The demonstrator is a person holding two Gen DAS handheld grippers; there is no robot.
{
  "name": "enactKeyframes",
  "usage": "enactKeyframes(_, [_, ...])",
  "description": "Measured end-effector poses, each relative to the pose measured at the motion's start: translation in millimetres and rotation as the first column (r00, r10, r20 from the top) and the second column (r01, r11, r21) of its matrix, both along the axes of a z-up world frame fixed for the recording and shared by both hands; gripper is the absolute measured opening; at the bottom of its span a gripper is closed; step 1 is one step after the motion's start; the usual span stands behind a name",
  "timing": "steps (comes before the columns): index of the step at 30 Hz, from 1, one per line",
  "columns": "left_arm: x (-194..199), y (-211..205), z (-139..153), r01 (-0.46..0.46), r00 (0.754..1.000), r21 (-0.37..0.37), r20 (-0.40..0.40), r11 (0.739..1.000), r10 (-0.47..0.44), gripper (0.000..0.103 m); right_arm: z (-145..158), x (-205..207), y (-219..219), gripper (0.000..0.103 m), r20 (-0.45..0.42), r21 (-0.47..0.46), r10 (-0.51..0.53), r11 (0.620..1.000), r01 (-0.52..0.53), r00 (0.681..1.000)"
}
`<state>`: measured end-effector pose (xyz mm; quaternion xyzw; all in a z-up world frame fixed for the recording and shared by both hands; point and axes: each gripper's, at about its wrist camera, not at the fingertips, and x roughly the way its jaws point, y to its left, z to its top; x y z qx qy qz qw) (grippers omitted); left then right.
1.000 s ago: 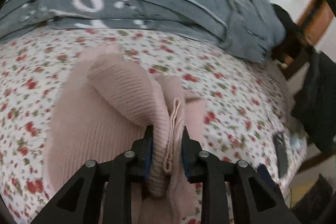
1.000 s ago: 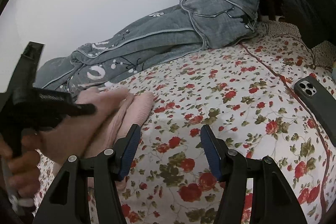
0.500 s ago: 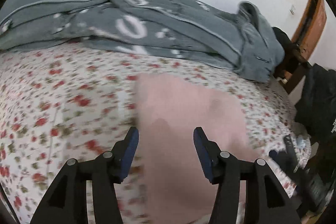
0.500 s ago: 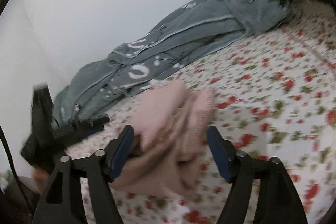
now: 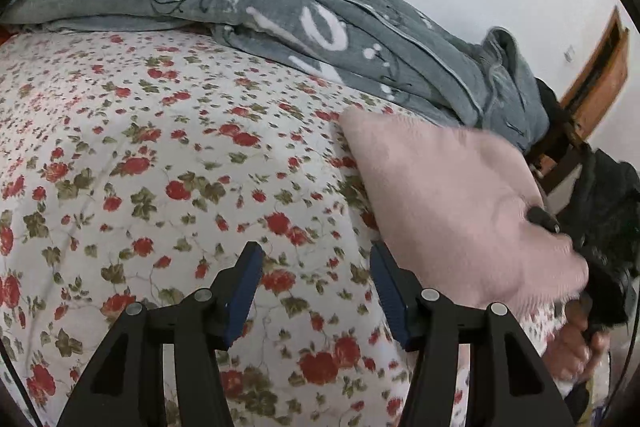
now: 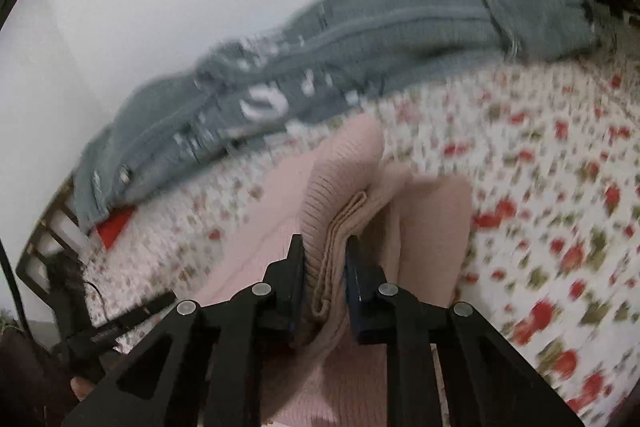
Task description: Fold small clothes
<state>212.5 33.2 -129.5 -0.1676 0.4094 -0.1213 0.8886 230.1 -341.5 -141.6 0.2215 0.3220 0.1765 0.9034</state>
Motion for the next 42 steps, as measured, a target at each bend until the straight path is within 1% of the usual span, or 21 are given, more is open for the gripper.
enactKeyframes(3, [-8.1,-6.8,-1.4,0.042,0.999,0.000,0.001,0.999,-0.042,0.057,-23.5,9.9,-12.9,0.021,-0.090,-0.058,-0.048,0.997,0.043,0.995])
enactKeyframes(4, [-11.4,-13.4,-2.0,0.067,0.998,0.005,-0.002,0.998,-0.067,0.057,-33.4,13.2,-16.1,0.022,-0.130,-0.047,-0.043,0.998,0.037,0.991])
enactKeyframes(6, [-18.8,-24.2,-1.5,0.104,0.995,0.017,-0.003,0.994,-0.104,0.059,-34.0,6.8,-23.8,0.030,-0.140,-0.018,-0.043,0.999,0.041,0.989])
enactKeyframes(9, [-34.3,-42.6,0.3,0.168,0.986,0.041,0.011,0.985,-0.168,0.065,-11.3,-22.4,-31.5,0.037,-0.069,-0.040,-0.055,0.998,0.053,0.996])
enactKeyframes(11, [-46.3,-56.4,1.8,0.209,0.977,0.063,0.027,0.976,-0.211,0.067,4.6,-45.9,-30.1,0.049,-0.008,-0.076,-0.023,0.997,0.022,1.000])
enactKeyframes(13, [-56.0,-68.0,2.3,0.244,0.968,0.088,0.033,0.966,-0.248,0.068,13.0,-69.2,-26.0,0.054,0.044,-0.091,0.017,0.996,-0.013,0.999])
enactKeyframes(15, [-64.6,-82.8,0.8,0.278,0.958,0.127,0.031,0.952,-0.284,0.068,12.8,-85.7,-17.7,0.054,0.071,-0.102,0.069,0.993,-0.061,0.995])
enactKeyframes(18, [-69.0,-101.0,-4.2,0.294,0.952,0.206,0.027,0.933,-0.306,0.068,7.0,-94.9,-7.5,0.054,0.087,-0.127,0.087,0.989,-0.076,0.992])
enactKeyframes(21, [-68.5,-121.0,-8.1,0.240,0.959,0.343,0.064,0.908,-0.277,0.068,-2.9,-95.4,-1.0,0.054,0.069,-0.150,0.091,0.986,-0.080,0.994])
enactKeyframes(25, [-59.0,-136.5,-10.1,0.220,0.959,0.402,0.076,0.889,-0.272,0.068,-7.5,-90.2,7.5,0.053,0.089,-0.173,0.100,0.981,-0.083,0.991])
enactKeyframes(26, [-56.8,-137.3,-9.4,0.214,0.960,0.402,0.082,0.890,-0.268,0.066,-6.6,-88.4,9.6,0.051,0.098,-0.179,0.098,0.981,-0.079,0.990])
enactKeyframes(27, [-55.4,-136.8,-8.2,0.214,0.959,0.396,0.086,0.893,-0.269,0.059,-5.5,-86.9,11.7,0.049,0.106,-0.182,0.099,0.980,-0.078,0.989])
enactKeyframes(28, [-55.0,-134.9,-6.4,0.228,0.956,0.374,0.089,0.899,-0.280,0.052,-4.6,-84.3,14.3,0.042,0.115,-0.182,0.108,0.979,-0.086,0.988])
enactKeyframes(29, [-54.6,-134.1,-5.9,0.239,0.954,0.356,0.088,0.903,-0.287,0.039,-4.7,-81.5,17.5,0.030,0.122,-0.186,0.122,0.978,-0.098,0.985])
enactKeyframes(30, [-54.4,-130.4,-4.3,0.233,0.956,0.346,0.092,0.909,-0.280,0.023,-6.4,-77.5,21.3,0.007,0.114,-0.199,0.140,0.973,-0.115,0.984])
enactKeyframes(31, [-54.2,-126.0,-2.7,0.222,0.958,0.340,0.100,0.914,-0.270,0.022,-6.8,-76.3,24.3,0.007,0.104,-0.213,0.154,0.969,-0.129,0.983])
enactKeyframes(33, [-54.4,-110.8,-0.6,0.217,0.960,0.274,0.114,0.937,-0.256,0.018,-3.3,-85.9,17.8,0.006,0.153,-0.216,0.144,0.970,-0.109,0.978])
enactKeyframes(35, [-53.9,-95.0,-4.1,0.209,0.966,0.196,0.113,0.958,-0.234,0.017,-2.1,-99.5,1.3,0.006,0.192,-0.154,0.144,0.981,-0.115,0.971])
enactKeyframes(37, [-52.9,-92.6,-13.9,0.210,0.970,0.176,0.089,0.962,-0.228,0.017,-20.5,-102.0,-7.6,0.006,0.145,-0.105,0.151,0.985,-0.136,0.978])
enactKeyframes(40, [-56.7,-96.6,-20.1,0.202,0.971,0.199,0.087,0.959,-0.223,0.017,-49.7,-99.0,3.2,0.005,0.041,-0.183,0.149,0.973,-0.140,0.988])
enactKeyframes(42, [-57.4,-94.1,-18.8,0.206,0.972,0.177,0.079,0.962,-0.222,0.018,-50.9,-101.3,7.3,0.006,0.036,-0.217,0.151,0.966,-0.139,0.988])
